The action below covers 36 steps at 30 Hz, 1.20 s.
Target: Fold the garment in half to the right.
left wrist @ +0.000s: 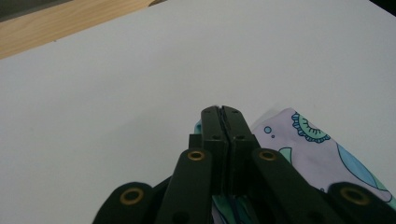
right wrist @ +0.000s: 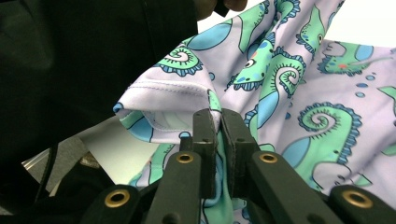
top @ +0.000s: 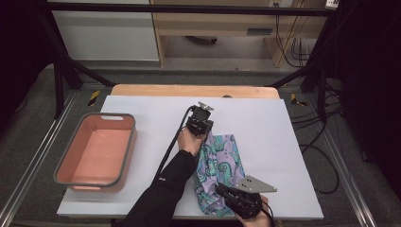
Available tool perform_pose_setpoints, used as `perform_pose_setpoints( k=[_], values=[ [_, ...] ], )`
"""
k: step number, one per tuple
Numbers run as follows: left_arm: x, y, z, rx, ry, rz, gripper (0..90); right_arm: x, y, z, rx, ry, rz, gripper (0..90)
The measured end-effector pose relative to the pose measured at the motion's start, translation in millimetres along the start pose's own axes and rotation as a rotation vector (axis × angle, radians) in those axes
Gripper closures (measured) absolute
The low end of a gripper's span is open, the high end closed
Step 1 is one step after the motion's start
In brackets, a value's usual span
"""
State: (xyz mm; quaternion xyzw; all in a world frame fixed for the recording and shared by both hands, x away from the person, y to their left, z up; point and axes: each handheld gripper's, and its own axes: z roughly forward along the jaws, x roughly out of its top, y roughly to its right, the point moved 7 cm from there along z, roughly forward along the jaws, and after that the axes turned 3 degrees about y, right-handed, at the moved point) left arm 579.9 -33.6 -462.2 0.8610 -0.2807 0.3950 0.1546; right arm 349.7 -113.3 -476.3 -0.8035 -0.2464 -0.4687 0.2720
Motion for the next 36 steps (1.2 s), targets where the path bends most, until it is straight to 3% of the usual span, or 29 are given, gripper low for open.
perform_pose_setpoints(
  k=[19, 25, 26, 30, 32, 36],
  values=[
    [-5.6, 23.5, 26.0, -0.04, -0.007, 0.007, 88.3, -14.6, 14.4, -10.3, -0.074, -0.056, -0.026, 84.6],
    [-5.6, 30.6, 32.6, -0.084, 0.005, 0.002, 87.4, -17.9, 19.5, -14.2, -0.11, -0.076, -0.027, 84.1],
    [-5.2, 32.0, 32.9, -0.108, 0.015, -0.006, 85.0, -21.2, 23.4, -15.0, -0.142, -0.099, -0.021, 83.7],
    [-3.3, 32.2, 28.5, -0.123, 0.035, -0.027, 68.3, -27.6, 28.1, -12.8, -0.167, -0.14, -0.018, 81.8],
    [-0.2, 27.8, 15.2, -0.134, 0.074, -0.043, 59.8, -29.2, 28.5, -11.4, -0.172, -0.152, -0.024, 70.5],
    [-4.3, 15.3, -10.1, -0.118, 0.102, -0.023, 41.6, -21.3, 30.9, -13.6, -0.151, -0.085, -0.007, 48.2]
  ],
)
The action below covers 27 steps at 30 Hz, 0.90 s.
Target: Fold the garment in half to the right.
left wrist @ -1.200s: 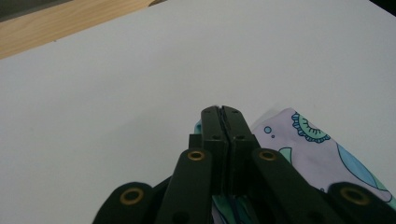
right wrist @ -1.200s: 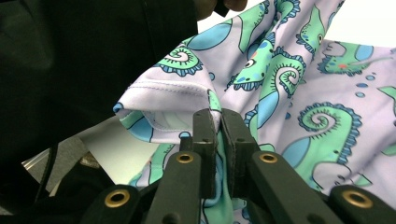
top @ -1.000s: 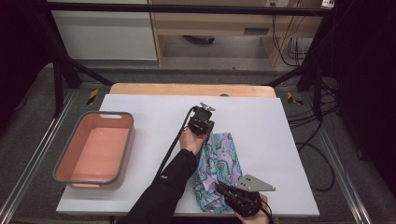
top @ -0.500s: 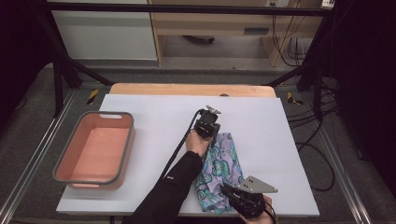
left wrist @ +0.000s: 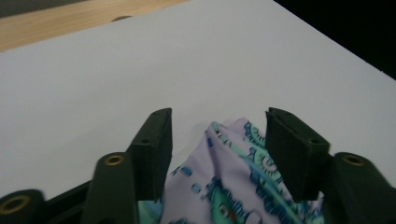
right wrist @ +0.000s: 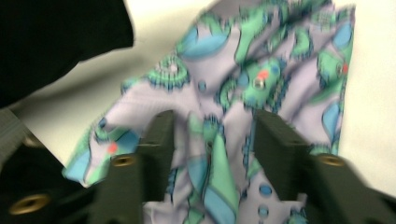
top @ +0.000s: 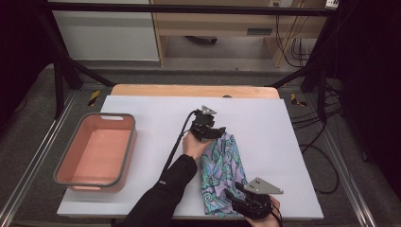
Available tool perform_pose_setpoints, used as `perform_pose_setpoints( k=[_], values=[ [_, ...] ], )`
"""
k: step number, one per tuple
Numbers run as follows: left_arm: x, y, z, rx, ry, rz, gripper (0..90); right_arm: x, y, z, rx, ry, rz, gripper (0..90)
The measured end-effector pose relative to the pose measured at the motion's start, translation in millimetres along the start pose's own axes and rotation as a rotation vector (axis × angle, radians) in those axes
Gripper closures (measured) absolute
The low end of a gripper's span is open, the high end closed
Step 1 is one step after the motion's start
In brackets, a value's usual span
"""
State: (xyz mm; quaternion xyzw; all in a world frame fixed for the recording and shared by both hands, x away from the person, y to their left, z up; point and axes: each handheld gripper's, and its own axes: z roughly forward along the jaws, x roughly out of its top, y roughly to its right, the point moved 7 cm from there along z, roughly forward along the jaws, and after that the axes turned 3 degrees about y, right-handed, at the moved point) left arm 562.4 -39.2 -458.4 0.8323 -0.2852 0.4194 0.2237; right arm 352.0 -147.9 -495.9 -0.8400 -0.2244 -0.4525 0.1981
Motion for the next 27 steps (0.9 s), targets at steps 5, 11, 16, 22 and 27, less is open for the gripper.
perform_pose_setpoints(
  k=[5, 11, 16, 22, 27],
  values=[
    [-15.4, -15.6, -34.6, -0.011, 0.02, -0.002, 24.3, 21.4, -5.0, -0.9, 0.061, 0.061, -0.048, 31.5],
    [-37.3, -34.8, -69.4, 0.009, 0.035, -0.005, 12.4, 35.4, -20.4, 16.1, 0.099, 0.031, -0.105, 22.4],
    [-52.1, -42.6, -89.1, 0.016, 0.036, -0.001, 9.9, 30.0, -26.5, 33.8, 0.096, -0.017, -0.117, 28.4],
    [-77.1, -55.3, -112.8, 0.025, 0.035, -0.018, 8.4, 22.2, -20.5, 39.4, 0.032, -0.106, -0.116, 78.1],
    [-89.5, -58.5, -122.6, 0.026, 0.023, -0.012, 8.3, 23.6, -10.7, 26.0, 0.009, -0.102, -0.089, 86.3]
  ],
)
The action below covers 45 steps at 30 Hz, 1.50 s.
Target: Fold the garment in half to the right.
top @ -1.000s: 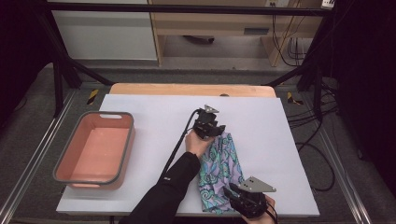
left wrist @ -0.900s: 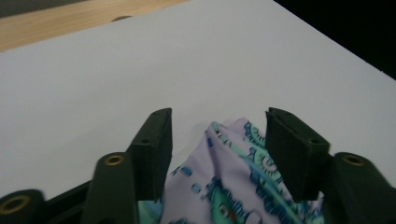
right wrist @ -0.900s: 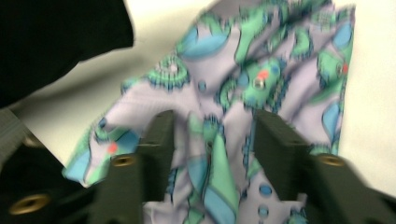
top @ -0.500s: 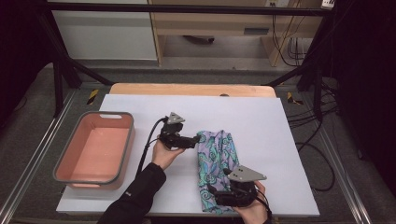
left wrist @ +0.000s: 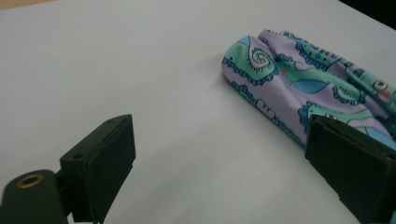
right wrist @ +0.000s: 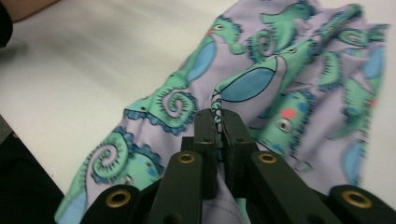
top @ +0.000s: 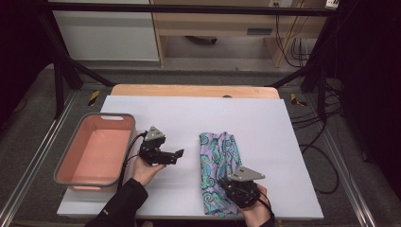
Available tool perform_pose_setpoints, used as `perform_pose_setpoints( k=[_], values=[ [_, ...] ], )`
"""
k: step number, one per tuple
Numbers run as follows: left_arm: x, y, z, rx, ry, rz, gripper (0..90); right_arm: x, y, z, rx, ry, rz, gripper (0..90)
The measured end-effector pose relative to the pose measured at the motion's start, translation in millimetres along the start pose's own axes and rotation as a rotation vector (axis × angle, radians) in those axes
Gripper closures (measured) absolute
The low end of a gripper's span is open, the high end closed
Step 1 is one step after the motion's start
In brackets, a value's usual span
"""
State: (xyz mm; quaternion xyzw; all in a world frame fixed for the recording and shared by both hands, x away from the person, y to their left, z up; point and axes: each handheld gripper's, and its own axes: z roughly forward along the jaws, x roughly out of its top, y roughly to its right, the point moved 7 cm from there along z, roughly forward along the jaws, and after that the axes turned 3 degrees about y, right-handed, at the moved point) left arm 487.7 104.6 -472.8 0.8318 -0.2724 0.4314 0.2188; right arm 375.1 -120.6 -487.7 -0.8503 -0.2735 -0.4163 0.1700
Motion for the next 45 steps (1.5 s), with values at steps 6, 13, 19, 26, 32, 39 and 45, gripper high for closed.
perform_pose_setpoints(
  k=[6, 13, 19, 26, 32, 39, 45],
  values=[
    [-21.8, 3.6, -10.1, -0.016, -0.011, 0.001, 8.4, -5.5, 24.7, -26.4, -0.015, 0.011, 0.072, 86.0],
    [-32.1, 2.0, -11.6, -0.017, -0.016, 0.004, 8.5, -24.5, 41.0, -19.5, -0.042, -0.054, 0.022, 85.5],
    [-36.1, 0.5, -8.4, -0.015, -0.029, -0.001, 8.5, -39.5, 46.8, -22.7, -0.026, -0.035, 0.046, 85.3],
    [-39.2, -1.9, -7.5, -0.012, -0.039, -0.002, 8.4, -48.5, 45.2, -25.2, -0.032, -0.077, 0.073, 81.9],
    [-40.3, -2.7, -5.8, -0.006, -0.042, 0.006, 8.2, -28.7, 57.0, -21.7, -0.023, 0.023, 0.048, 45.2],
    [-39.2, -4.4, -7.5, -0.004, -0.039, 0.011, 8.3, 17.4, 82.1, 9.3, 0.013, 0.115, 0.037, 36.0],
    [-39.2, -4.7, -6.4, -0.007, -0.039, 0.009, 8.3, 40.7, 102.9, 43.6, 0.012, 0.101, 0.046, 45.5]
  ],
)
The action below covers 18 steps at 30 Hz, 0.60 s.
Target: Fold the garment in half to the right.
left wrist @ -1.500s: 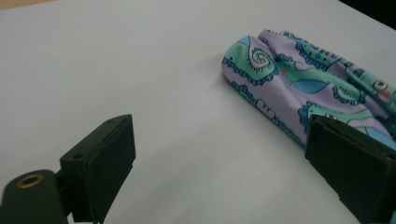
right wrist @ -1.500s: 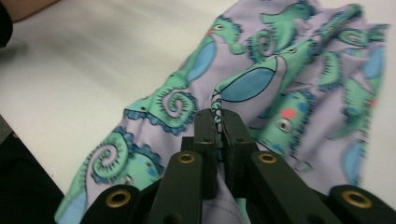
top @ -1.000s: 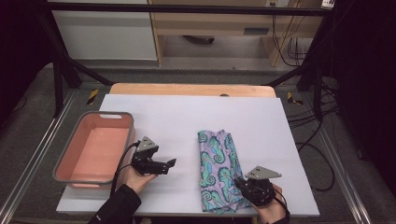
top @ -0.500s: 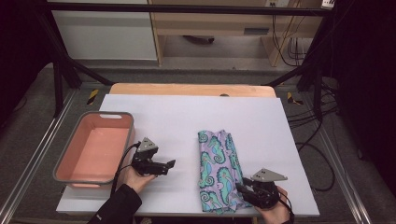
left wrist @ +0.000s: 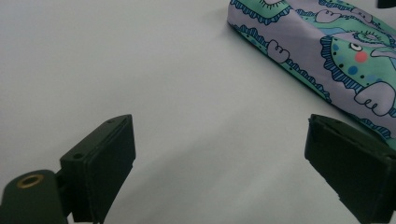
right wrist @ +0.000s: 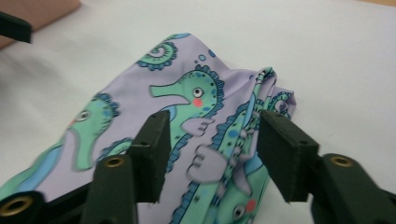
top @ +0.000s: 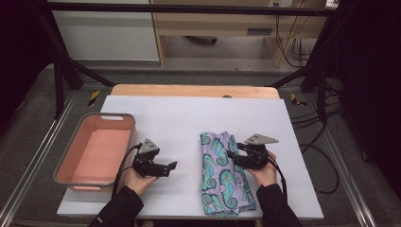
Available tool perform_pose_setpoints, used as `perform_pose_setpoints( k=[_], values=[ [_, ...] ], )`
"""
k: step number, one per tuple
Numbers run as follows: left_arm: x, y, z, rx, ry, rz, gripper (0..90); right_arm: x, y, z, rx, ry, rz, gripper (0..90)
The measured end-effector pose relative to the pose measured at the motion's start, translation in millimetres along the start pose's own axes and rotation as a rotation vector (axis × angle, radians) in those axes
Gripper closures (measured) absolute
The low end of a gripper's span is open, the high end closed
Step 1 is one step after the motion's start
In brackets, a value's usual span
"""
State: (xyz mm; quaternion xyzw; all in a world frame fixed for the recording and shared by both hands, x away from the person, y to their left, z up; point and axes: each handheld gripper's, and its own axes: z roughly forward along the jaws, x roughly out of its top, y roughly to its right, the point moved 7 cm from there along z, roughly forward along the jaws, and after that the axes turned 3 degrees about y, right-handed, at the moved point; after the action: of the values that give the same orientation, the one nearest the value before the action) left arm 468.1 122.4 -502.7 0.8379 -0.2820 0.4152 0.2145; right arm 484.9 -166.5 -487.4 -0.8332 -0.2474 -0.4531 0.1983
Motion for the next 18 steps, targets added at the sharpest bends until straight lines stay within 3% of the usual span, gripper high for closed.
perform_pose_setpoints(
  k=[4, 10, 14, 18],
  values=[
    [-0.1, -0.3, 0.4, 0.0, 0.001, 0.001, 8.2, 2.8, 10.8, 22.5, -0.012, -0.05, -0.014, 53.0],
    [-1.2, -1.7, 1.6, -0.001, -0.007, 0.0, 8.3, -3.8, 16.4, 46.4, -0.01, -0.113, -0.015, 56.6],
    [-1.2, -1.1, 2.7, -0.004, -0.007, 0.001, 8.3, -8.2, 17.7, 51.0, 0.003, -0.128, 0.019, 68.7],
    [-2.3, -1.6, 3.4, -0.002, -0.016, 0.003, 8.3, -8.7, 16.1, 49.3, -0.002, -0.141, 0.02, 85.0]
  ],
)
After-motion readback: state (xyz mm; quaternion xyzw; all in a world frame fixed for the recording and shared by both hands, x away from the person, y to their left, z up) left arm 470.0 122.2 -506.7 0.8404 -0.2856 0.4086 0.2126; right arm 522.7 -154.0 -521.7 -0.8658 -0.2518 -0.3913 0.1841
